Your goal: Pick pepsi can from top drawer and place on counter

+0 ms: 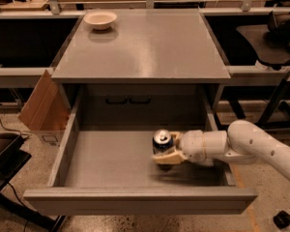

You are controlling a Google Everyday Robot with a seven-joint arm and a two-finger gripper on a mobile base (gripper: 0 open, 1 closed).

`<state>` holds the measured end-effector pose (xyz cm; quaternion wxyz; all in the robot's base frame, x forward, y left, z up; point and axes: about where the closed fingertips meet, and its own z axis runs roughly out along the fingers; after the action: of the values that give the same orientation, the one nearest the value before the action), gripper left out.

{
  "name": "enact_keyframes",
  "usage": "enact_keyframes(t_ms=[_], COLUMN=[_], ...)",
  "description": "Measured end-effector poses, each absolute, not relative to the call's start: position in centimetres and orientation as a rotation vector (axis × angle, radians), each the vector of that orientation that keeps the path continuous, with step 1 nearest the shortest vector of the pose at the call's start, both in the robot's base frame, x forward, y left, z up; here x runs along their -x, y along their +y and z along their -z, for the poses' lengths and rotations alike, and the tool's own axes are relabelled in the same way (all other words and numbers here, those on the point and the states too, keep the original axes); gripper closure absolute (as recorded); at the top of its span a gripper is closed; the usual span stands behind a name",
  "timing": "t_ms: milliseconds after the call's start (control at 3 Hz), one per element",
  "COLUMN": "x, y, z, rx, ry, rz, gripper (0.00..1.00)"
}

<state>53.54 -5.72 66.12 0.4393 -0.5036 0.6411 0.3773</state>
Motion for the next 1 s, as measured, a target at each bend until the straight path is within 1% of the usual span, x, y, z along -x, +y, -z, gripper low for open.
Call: enact_keyframes(t_ms=[333,667,1000], x=[-54.9,-57.5,-61.6], y=[-4.8,-5.0,-5.5], z=[-71.9,-78.8,-84.3], rx=[1.241,1.23,1.154], ry=[1.602,1.63,1.665], rz=[-0.884,-0.828,-0.787], gripper=[0.95,1.0,1.0])
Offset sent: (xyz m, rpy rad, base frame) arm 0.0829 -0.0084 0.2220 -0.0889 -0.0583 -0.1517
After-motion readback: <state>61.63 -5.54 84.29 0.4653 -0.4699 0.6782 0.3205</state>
